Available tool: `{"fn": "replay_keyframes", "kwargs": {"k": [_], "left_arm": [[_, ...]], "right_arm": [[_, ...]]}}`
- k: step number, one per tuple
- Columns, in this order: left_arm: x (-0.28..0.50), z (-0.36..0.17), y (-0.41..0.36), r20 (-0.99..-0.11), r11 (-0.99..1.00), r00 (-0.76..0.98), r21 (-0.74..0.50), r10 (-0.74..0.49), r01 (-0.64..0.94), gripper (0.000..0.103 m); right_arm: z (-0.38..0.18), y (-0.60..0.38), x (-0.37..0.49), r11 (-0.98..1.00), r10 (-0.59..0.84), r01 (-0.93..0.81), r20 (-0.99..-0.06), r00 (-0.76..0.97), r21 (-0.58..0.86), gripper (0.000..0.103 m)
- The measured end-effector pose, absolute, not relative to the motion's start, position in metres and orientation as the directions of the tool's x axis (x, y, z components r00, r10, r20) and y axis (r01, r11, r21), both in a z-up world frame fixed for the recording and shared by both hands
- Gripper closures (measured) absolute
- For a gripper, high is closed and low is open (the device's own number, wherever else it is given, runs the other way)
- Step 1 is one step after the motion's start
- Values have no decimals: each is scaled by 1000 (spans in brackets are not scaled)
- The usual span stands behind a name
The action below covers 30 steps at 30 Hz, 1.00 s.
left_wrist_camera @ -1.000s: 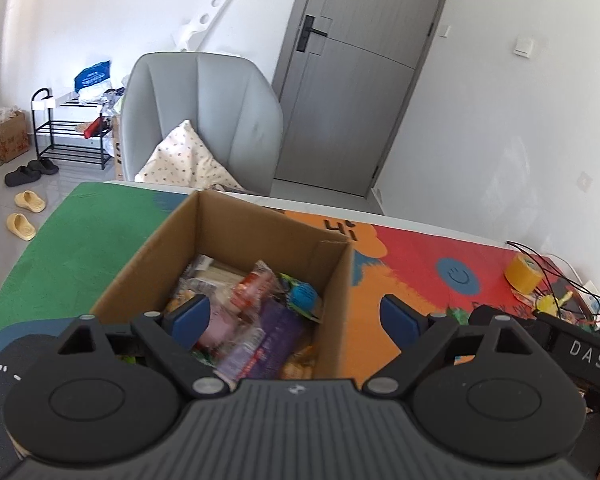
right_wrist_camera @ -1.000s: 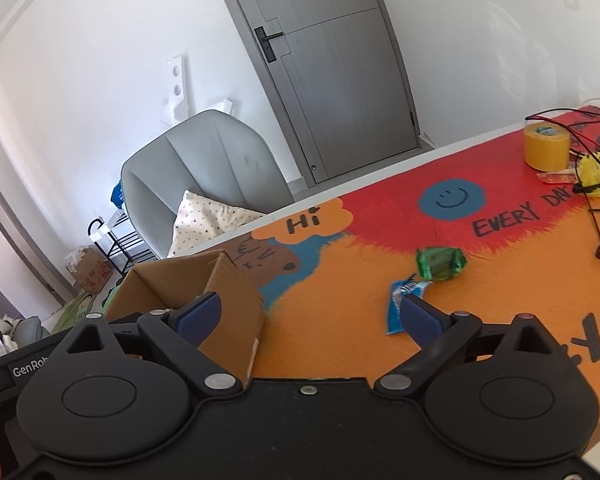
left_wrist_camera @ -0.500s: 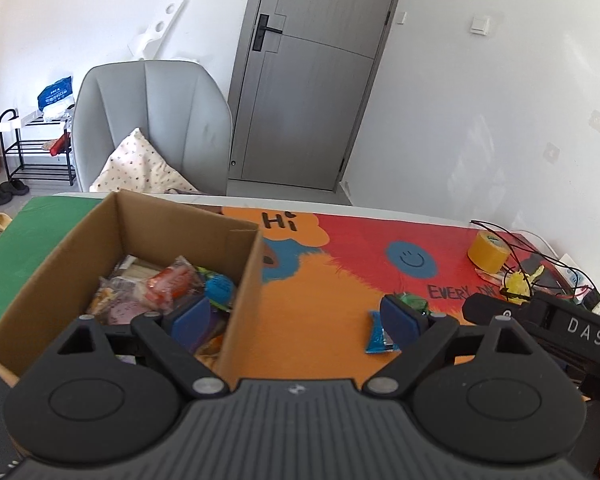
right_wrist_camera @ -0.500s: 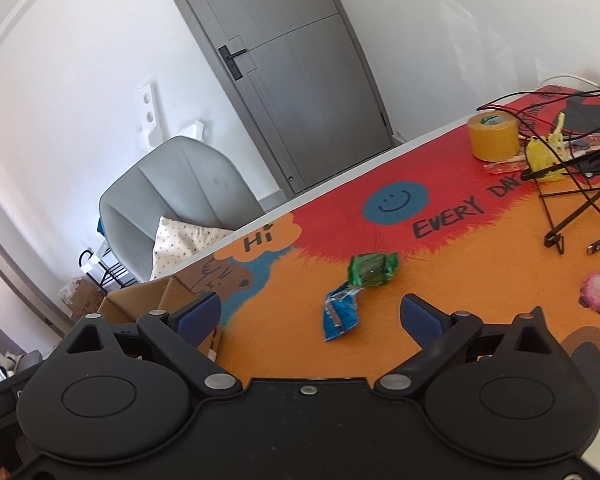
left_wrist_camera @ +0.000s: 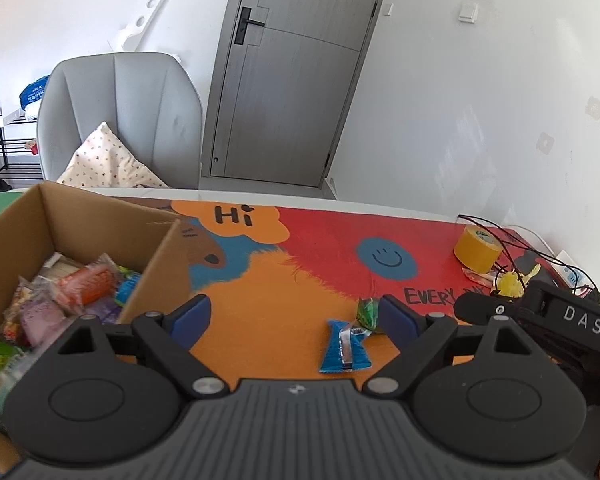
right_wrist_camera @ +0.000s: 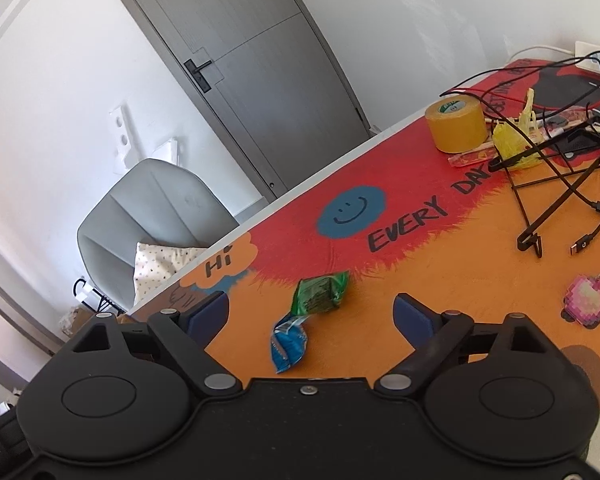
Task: Organize snacks
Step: 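Move both tools back toward the last two snacks, then grasp blue packet with left gripper while right gripper grasps green-wrapped cake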
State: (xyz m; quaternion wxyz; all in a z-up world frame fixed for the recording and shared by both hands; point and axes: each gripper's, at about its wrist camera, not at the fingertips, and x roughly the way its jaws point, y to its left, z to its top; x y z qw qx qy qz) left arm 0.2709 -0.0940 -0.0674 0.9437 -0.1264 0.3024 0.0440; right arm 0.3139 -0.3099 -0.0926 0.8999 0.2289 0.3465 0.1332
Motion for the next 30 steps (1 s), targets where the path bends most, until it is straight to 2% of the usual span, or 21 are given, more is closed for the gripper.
{"fn": "replay_keyframes", "kwargs": {"k": [7, 19, 23, 24, 25, 26, 30], "left_arm": [[295, -89, -109, -606, 966, 795, -215, -14, -146, 18], [330, -134, -126, -674, 970, 737, -203, -37, -136, 32], [334, -146, -127, -684, 966, 729, -212, -38, -148, 51], [334, -146, -127, -680, 968, 733, -205, -33, -147, 57], [336, -147, -126, -682, 967, 730, -212, -40, -144, 67], [336, -146, -125, -681, 966, 732, -214, -39, -148, 70], [335, -143, -115, -680, 959, 732, -230, -37, -165, 72]], "right_arm": [[-110, -316, 337, 850, 408, -60, -581, 704, 524, 18], [-134, -315, 371, 844, 424, -45, -614, 666, 534, 21], [-141, -310, 380, 839, 434, -39, -623, 651, 543, 23], [-142, -308, 382, 839, 437, -42, -626, 646, 542, 23], [-143, -305, 383, 840, 439, -47, -628, 642, 540, 23], [-144, -303, 384, 842, 441, -51, -630, 638, 538, 23], [-147, -291, 390, 849, 442, -63, -640, 628, 525, 23]]}}
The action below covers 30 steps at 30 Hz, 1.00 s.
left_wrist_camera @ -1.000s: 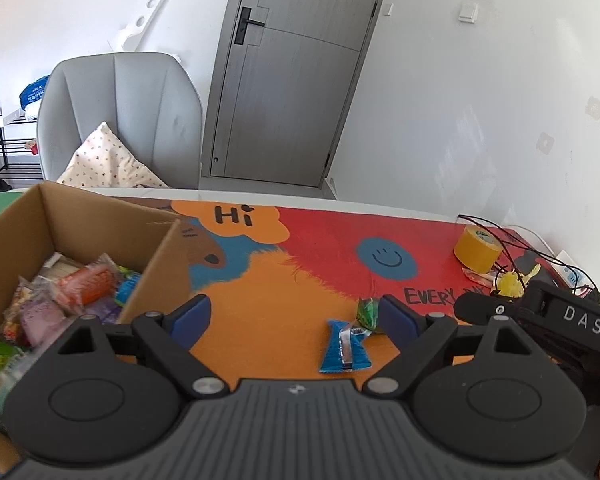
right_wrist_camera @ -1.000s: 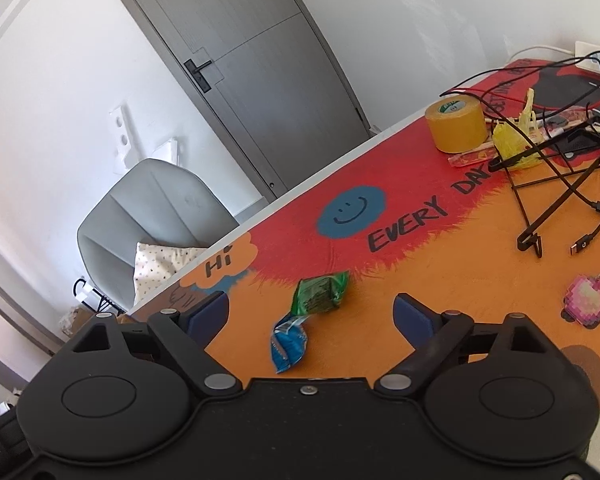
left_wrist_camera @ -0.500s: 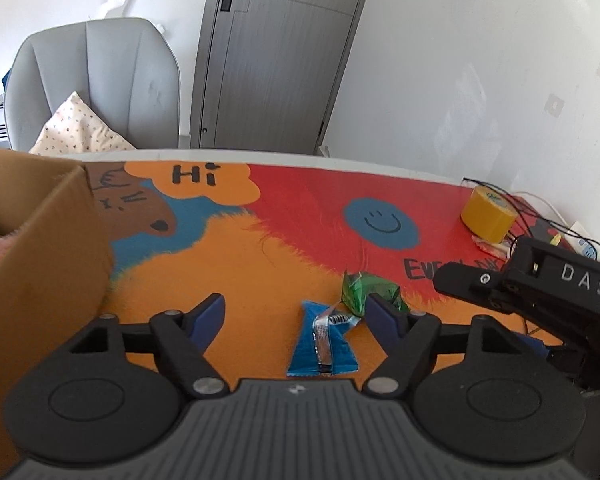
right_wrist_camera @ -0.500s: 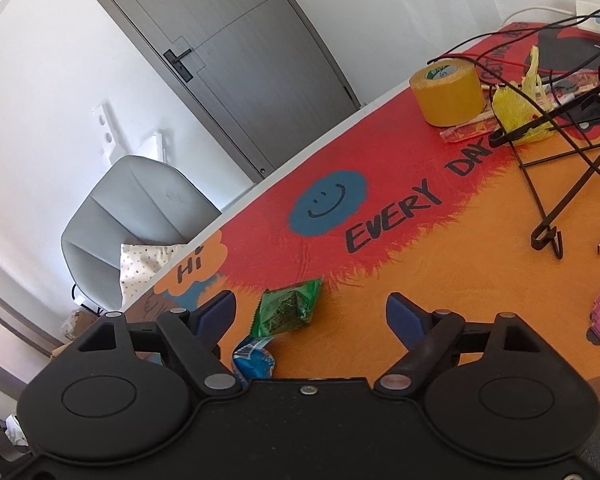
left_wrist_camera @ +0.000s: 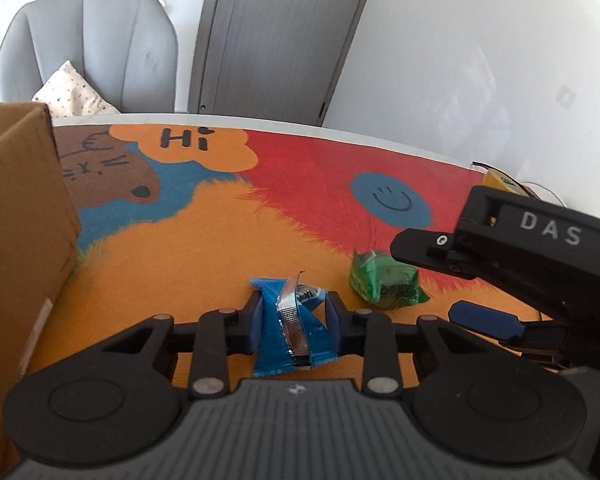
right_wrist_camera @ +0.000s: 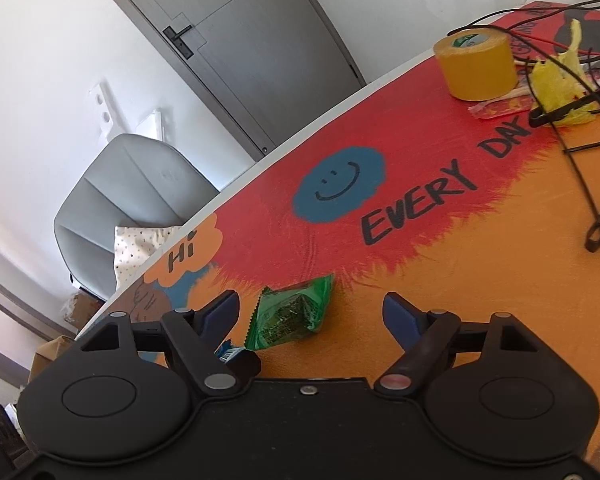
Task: Organize snacks
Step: 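Grasp blue packet with left gripper while right gripper grasps green-wrapped cake, then carry both held snacks over the cardboard box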
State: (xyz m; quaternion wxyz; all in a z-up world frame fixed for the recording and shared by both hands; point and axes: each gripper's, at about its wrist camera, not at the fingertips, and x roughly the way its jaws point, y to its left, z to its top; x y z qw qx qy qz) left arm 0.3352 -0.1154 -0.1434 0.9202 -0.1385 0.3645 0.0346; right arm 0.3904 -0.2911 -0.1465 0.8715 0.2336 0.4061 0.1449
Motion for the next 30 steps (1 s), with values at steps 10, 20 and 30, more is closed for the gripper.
{"fn": "replay_keyframes", "kwargs": {"k": [10, 20, 30], "left_arm": [[332, -131, -91, -663, 949, 749, -230, 9, -215, 72], [311, -121, -81, -649, 939, 761, -253, 15, -234, 72], [281, -102, -85, -617, 939, 787, -263, 12, -221, 72]], "right_arm": [[-153, -263, 397, 886, 405, -85, -670, 622, 456, 39], [-153, -279, 363, 867, 383, -16, -646, 661, 498, 64], [-132, -293, 322, 858, 363, -1, -606, 708, 514, 64]]}}
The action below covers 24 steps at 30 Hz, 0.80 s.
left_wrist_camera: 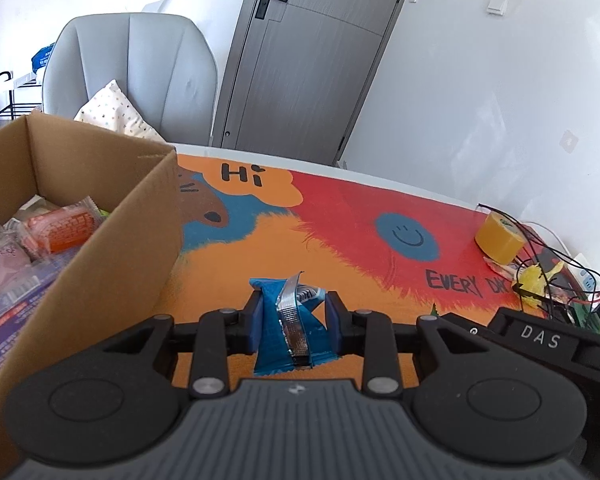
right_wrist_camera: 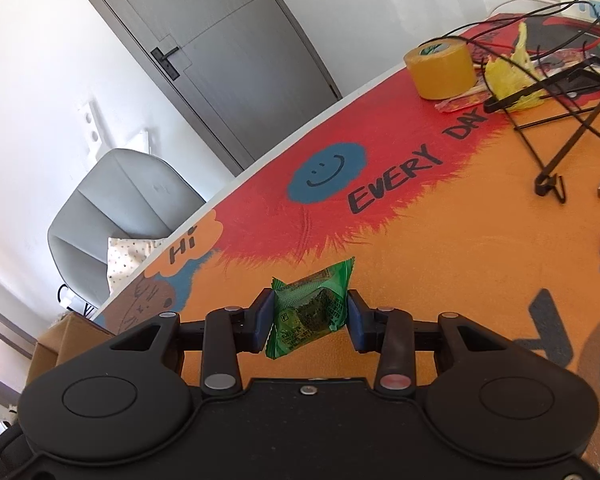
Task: Organize snacks
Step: 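Carry both held snacks over the cardboard box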
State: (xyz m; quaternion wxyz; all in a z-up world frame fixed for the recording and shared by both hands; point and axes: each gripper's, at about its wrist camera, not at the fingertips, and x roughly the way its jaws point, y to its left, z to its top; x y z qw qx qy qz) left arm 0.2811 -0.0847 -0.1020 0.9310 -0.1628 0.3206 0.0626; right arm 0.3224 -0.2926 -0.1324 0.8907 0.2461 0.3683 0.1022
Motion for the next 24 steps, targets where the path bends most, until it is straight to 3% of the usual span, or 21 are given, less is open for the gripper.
{"fn": "replay_keyframes", "kwargs": {"k": [24], "left_arm": [[204, -35, -48, -490, 939, 869, -266, 62, -217, 72]], "right_arm": [[-72, -261, 259, 839, 432, -151, -473, 768, 523, 64]]}}
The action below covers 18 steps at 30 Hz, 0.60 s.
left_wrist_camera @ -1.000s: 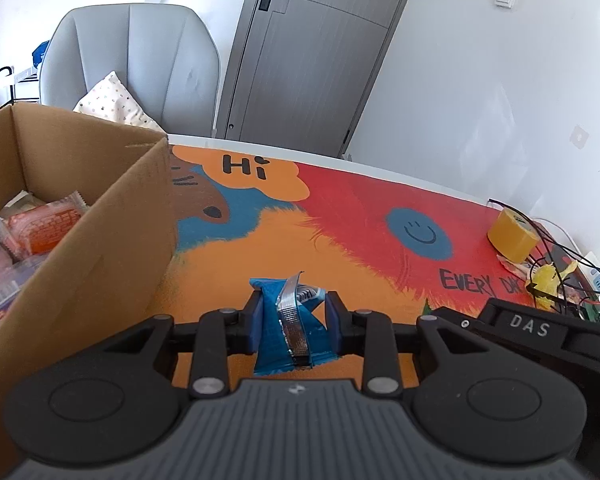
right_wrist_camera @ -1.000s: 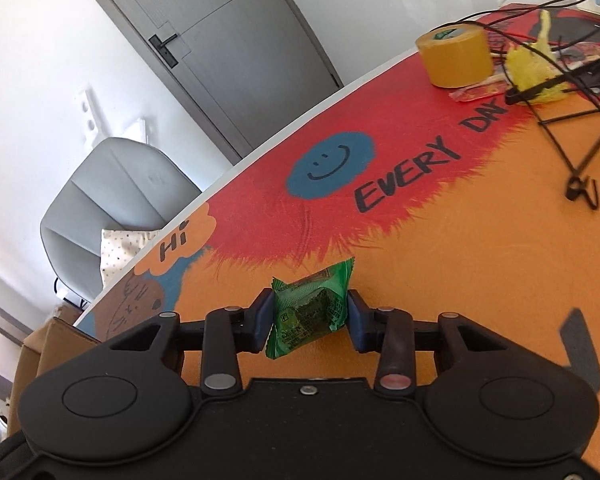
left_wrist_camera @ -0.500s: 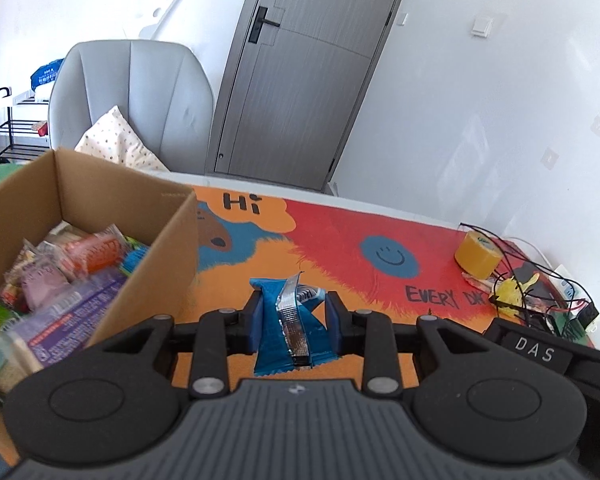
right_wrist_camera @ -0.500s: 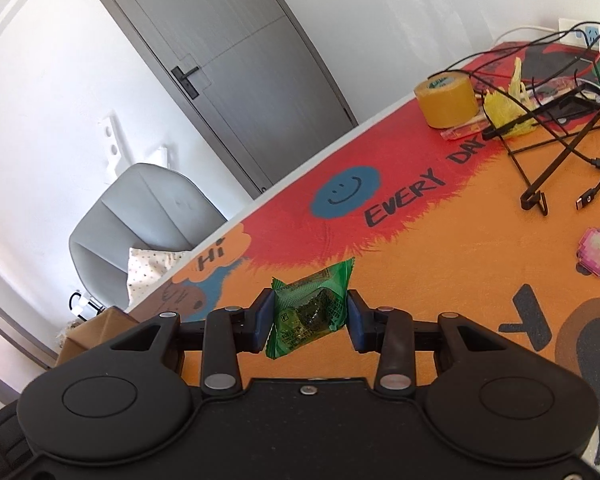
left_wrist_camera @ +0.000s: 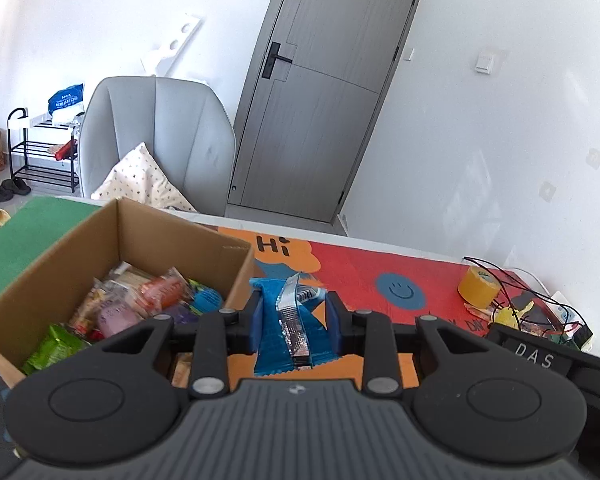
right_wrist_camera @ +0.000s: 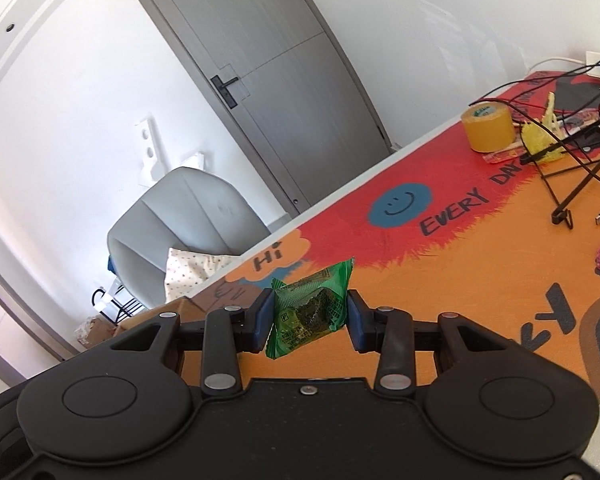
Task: Organize snacks
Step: 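Carry both held snacks over the cardboard box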
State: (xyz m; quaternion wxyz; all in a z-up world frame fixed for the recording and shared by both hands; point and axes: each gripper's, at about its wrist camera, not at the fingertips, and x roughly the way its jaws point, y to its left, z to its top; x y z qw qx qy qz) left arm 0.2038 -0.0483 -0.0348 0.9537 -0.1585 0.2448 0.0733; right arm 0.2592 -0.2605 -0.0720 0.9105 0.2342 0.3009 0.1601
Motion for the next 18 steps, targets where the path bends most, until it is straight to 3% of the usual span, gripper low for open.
{"fn": "replay_keyframes", "kwargs": {"k": [18], "left_arm": [[175, -17, 13, -480, 917, 866, -264, 143, -298, 72]], "right_arm": [[-49, -207, 243, 817, 520, -276, -438, 734, 506, 64]]}}
